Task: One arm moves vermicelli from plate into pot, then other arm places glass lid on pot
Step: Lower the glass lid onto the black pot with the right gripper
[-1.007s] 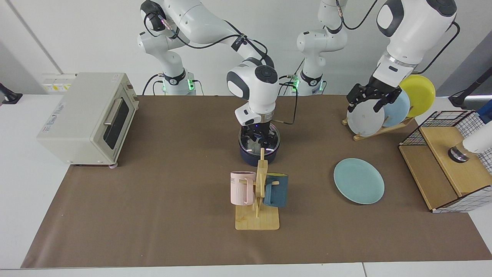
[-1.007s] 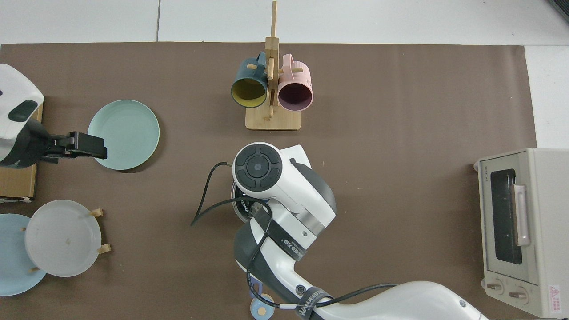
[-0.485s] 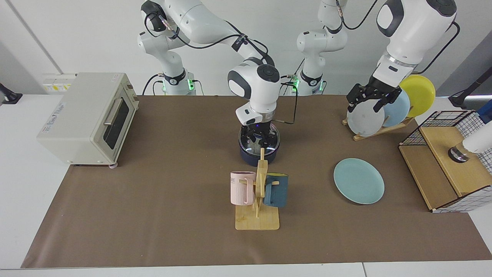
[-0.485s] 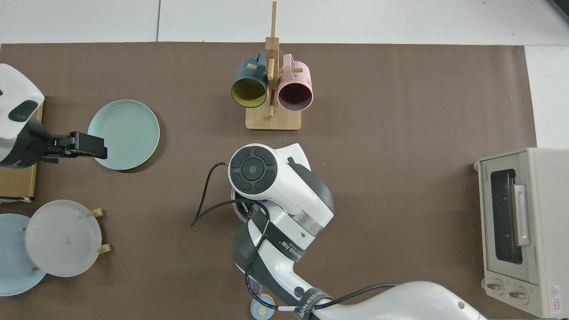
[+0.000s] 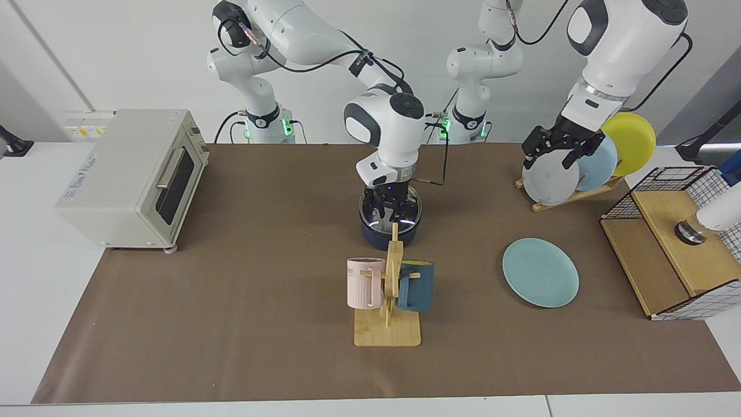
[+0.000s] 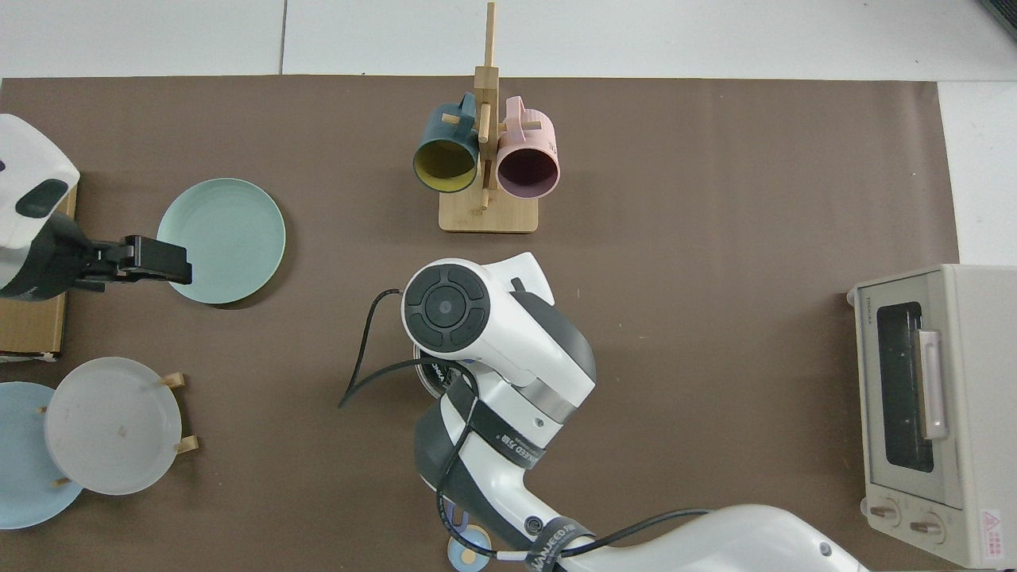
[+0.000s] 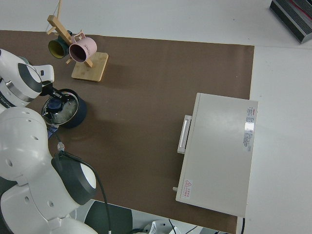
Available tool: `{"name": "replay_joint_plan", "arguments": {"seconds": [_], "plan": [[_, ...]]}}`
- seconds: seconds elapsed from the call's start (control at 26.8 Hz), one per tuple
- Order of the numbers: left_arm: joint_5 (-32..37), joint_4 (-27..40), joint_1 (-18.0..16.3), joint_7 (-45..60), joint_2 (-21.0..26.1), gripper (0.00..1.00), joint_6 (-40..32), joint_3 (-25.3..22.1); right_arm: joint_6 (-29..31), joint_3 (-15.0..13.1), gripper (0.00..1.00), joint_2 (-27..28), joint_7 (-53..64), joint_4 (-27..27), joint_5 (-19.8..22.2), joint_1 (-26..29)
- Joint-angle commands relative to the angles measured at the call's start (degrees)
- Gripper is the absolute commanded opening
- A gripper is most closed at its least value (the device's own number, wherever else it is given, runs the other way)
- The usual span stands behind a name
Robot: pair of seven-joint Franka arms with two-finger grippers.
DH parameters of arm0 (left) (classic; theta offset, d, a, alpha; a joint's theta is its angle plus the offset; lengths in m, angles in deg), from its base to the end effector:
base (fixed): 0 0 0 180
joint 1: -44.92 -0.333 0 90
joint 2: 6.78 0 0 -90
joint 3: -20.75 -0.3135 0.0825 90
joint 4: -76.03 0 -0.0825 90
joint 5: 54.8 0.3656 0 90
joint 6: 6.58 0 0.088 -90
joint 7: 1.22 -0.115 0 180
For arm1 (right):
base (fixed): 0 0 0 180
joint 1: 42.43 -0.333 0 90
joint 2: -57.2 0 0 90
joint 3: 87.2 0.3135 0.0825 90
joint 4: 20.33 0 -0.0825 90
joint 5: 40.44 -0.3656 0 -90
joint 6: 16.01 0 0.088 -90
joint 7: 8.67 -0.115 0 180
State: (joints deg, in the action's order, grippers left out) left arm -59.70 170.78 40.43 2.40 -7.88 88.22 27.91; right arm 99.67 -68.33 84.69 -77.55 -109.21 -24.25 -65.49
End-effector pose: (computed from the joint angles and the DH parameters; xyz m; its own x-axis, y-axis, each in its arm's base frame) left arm 0.5359 -0.0348 0.5942 0.9996 0.0235 0.0144 0.0222 -0.9962 0.0839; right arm 0.5296 0.4094 0.3824 0.9222 -0.3727 0.1038 -0.3771 -0.9258 0.0264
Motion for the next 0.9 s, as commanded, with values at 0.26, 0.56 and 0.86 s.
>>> {"name": "replay_joint_plan", "arguments": {"seconds": [0.26, 0.56, 0.86], "plan": [[-0.29, 1.32, 0.62, -0.54, -1.36, 1.0, 0.3, -0.66, -2.65, 0.47, 0.27, 0.02, 1.29, 0.29, 0.24, 0.47], [-0.29, 1.32, 0.62, -0.54, -1.36, 1.0, 0.3, -0.66, -3.71, 0.38, 0.28, -0.77, 2.7, 0.55, 0.33, 1.18], [-0.29, 1.32, 0.62, -0.54, -1.36, 1.0, 0.3, -0.66, -9.41, 0.29, 0.29, -0.86, 7.09, 6.16, 0.33, 2.49]]}}
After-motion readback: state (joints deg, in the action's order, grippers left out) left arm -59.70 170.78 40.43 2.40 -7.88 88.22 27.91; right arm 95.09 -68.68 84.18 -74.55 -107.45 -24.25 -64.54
